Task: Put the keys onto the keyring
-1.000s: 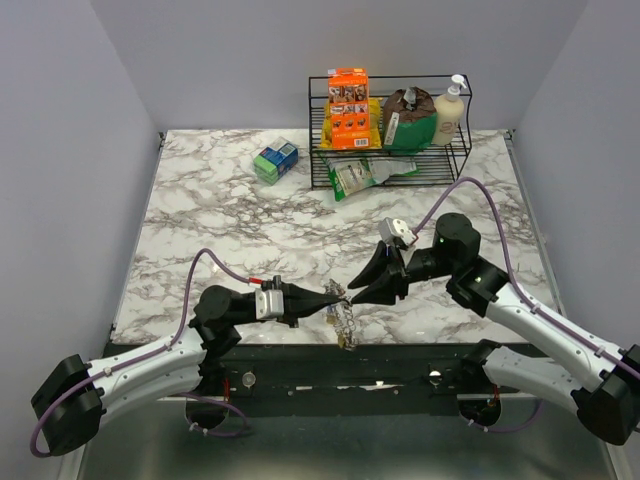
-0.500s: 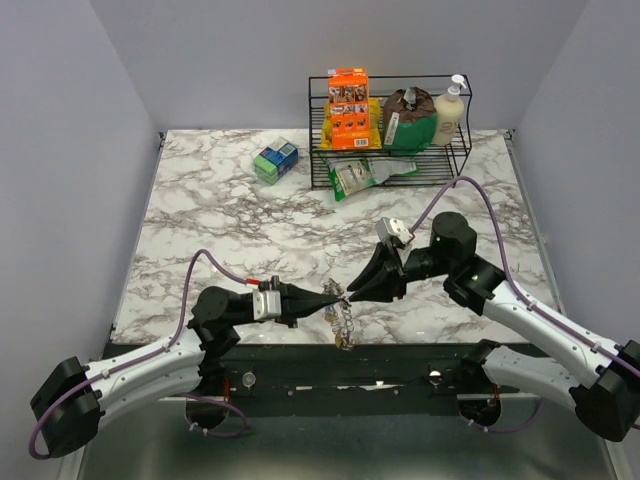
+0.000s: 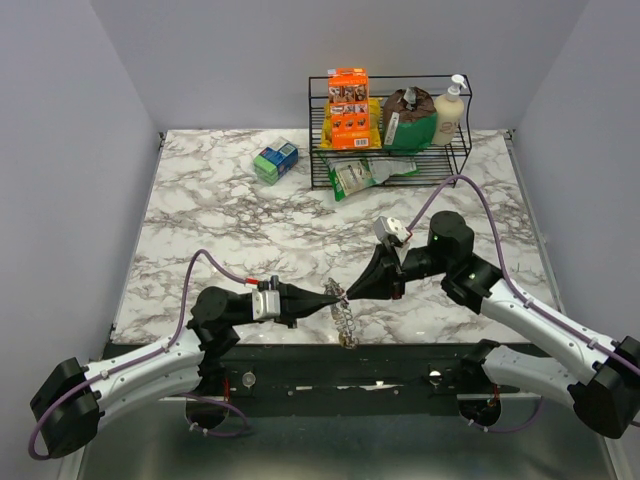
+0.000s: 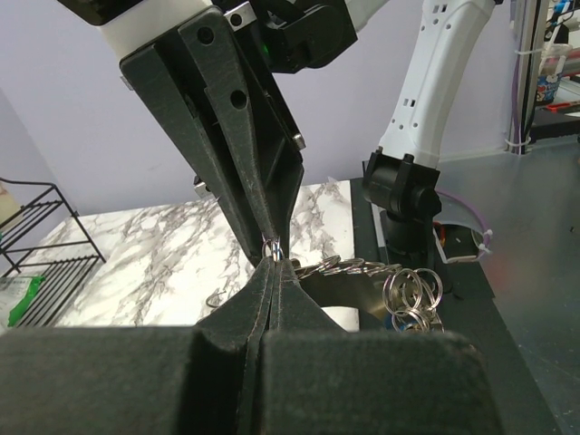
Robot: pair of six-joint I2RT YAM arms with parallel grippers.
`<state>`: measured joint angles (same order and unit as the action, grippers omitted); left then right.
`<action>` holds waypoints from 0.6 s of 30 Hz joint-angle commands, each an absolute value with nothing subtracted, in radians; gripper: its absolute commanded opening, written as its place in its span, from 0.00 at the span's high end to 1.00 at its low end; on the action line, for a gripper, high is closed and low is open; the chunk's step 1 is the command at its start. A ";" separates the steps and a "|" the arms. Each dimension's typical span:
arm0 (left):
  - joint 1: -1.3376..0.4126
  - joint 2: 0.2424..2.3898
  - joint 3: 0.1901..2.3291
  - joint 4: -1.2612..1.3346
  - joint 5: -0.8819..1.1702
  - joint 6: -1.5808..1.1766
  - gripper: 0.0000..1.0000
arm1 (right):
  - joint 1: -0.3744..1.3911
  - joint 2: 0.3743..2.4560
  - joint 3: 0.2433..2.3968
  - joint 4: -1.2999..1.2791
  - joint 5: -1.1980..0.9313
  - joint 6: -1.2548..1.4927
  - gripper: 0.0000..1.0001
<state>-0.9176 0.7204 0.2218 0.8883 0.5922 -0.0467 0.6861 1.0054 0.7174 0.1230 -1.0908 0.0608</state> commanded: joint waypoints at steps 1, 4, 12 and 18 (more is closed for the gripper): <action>-0.919 0.696 0.236 0.934 0.597 -0.048 1.00 | 0.683 1.014 0.718 0.155 -1.126 0.069 0.89; -0.919 0.693 0.238 0.933 0.597 -0.048 1.00 | 0.684 1.008 0.713 0.153 -1.120 0.066 0.91; -0.919 0.683 0.241 0.916 0.597 -0.043 1.00 | 0.683 0.960 0.701 0.137 -1.066 0.046 0.66; -0.919 0.690 0.245 0.914 0.597 -0.043 1.00 | 0.683 0.969 0.715 0.135 -1.091 0.052 0.55</action>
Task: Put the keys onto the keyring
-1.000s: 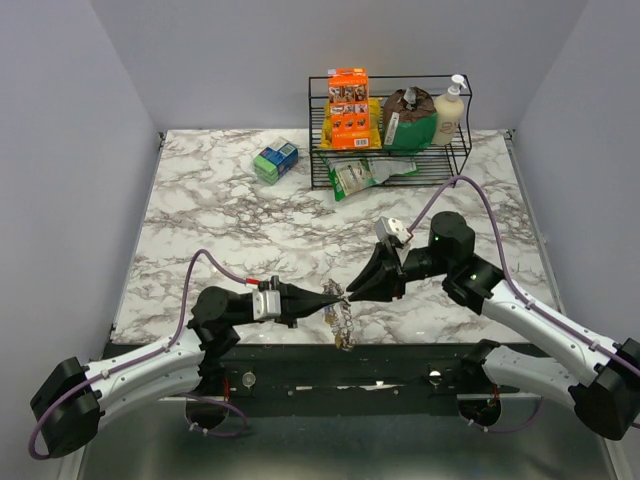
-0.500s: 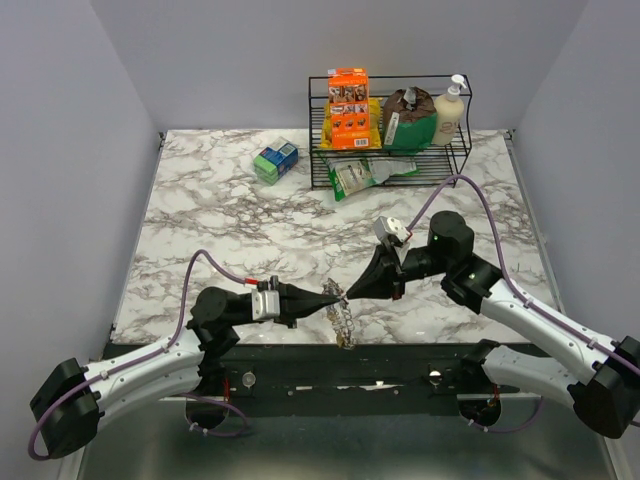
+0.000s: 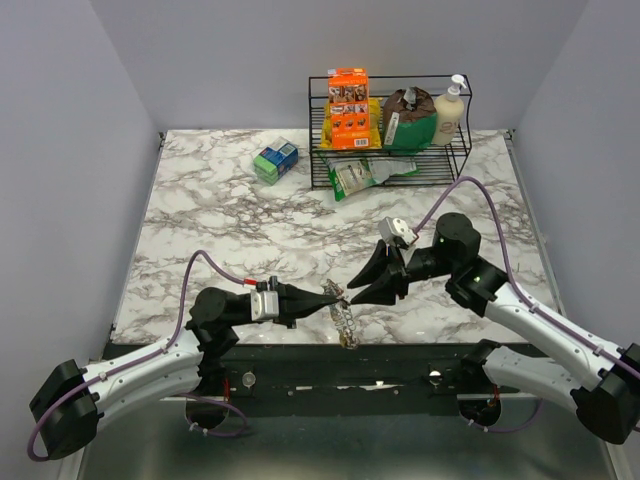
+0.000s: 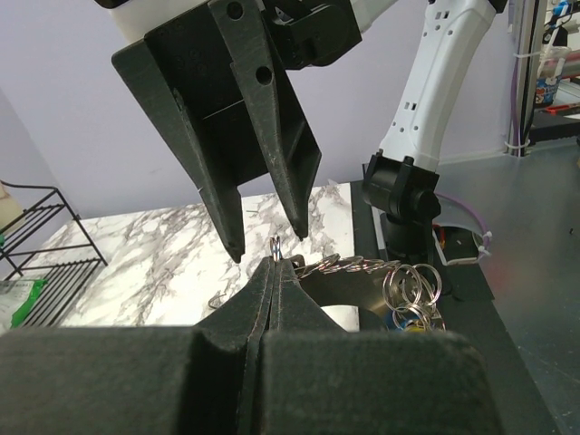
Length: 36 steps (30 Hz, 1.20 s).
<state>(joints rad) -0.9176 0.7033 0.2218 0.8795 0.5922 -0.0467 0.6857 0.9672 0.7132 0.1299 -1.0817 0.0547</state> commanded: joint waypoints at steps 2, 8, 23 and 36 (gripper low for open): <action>-0.919 0.693 0.247 0.916 0.597 -0.041 1.00 | 0.683 0.992 0.719 0.130 -1.100 0.054 0.55; -0.919 0.706 0.252 0.919 0.600 -0.043 1.00 | 0.683 1.019 0.730 0.140 -1.126 0.064 0.56; -0.919 0.710 0.255 0.914 0.604 -0.046 1.00 | 0.683 1.017 0.733 0.170 -1.126 0.101 0.63; -0.919 0.709 0.249 0.937 0.600 -0.049 1.00 | 0.683 1.025 0.715 0.172 -1.131 0.094 0.93</action>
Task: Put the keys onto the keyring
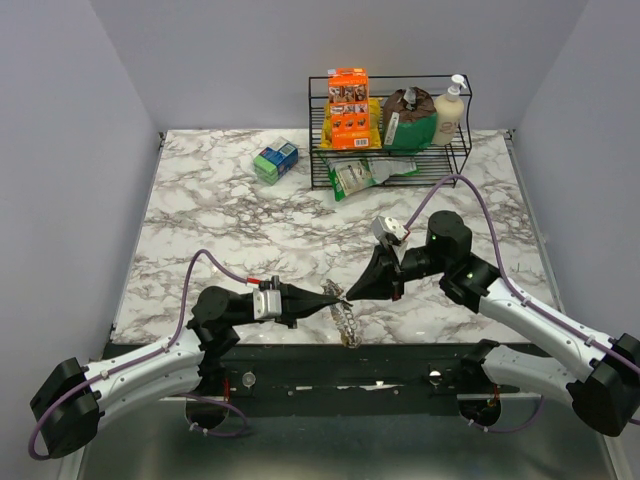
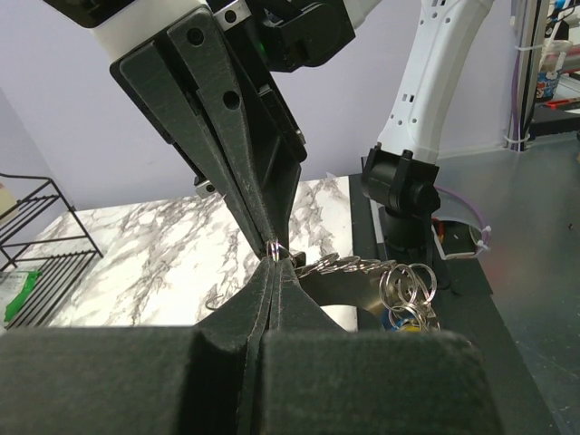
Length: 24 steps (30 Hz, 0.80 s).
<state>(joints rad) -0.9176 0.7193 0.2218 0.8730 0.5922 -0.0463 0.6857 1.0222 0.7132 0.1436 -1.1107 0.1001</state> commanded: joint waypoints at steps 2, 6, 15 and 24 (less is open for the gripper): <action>-0.919 0.707 0.247 0.939 0.598 -0.051 1.00 | 0.683 1.022 0.712 0.170 -1.131 0.091 0.96; -0.919 0.707 0.247 0.948 0.600 -0.054 1.00 | 0.683 1.017 0.703 0.170 -1.124 0.086 0.99; -0.919 0.707 0.248 0.968 0.609 -0.061 1.00 | 0.683 1.037 0.686 0.169 -1.127 0.083 0.99; -0.919 0.707 0.247 0.979 0.615 -0.066 1.00 | 0.681 1.066 0.678 0.169 -1.132 0.078 0.99</action>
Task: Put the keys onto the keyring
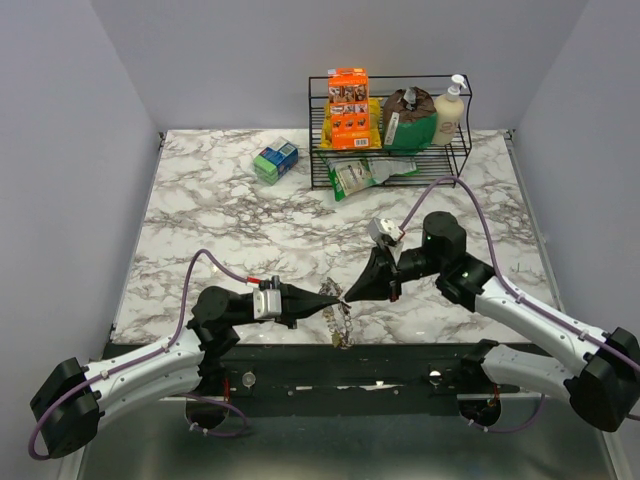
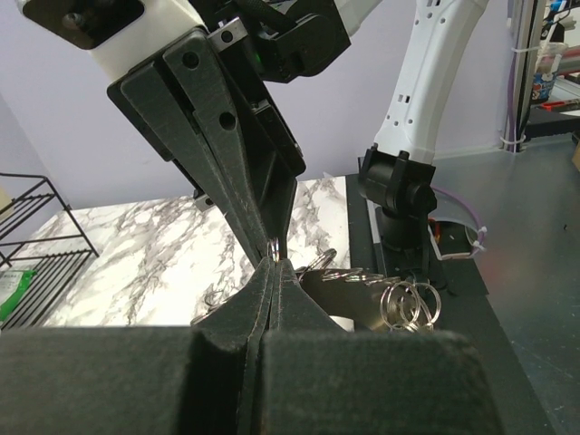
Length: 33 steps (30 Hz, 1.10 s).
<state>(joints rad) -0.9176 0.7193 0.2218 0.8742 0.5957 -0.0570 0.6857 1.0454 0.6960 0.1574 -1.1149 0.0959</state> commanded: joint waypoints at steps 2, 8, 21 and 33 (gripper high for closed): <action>-0.919 0.709 0.247 0.982 0.617 -0.069 1.00 | 0.683 1.075 0.681 0.169 -1.132 0.080 0.99; -0.919 0.721 0.249 0.988 0.623 -0.075 1.00 | 0.683 1.094 0.692 0.166 -1.127 0.086 0.99; -0.919 0.713 0.245 0.968 0.623 -0.069 1.00 | 0.684 0.971 0.677 0.129 -1.016 0.072 0.61; -0.919 0.699 0.244 0.951 0.626 -0.072 1.00 | 0.684 0.908 0.693 0.159 -1.055 0.110 0.36</action>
<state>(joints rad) -0.9176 0.7116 0.2218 0.8944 0.6083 -0.0761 0.6857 0.9031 0.6899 0.1329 -1.0153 0.0811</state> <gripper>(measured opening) 0.009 0.629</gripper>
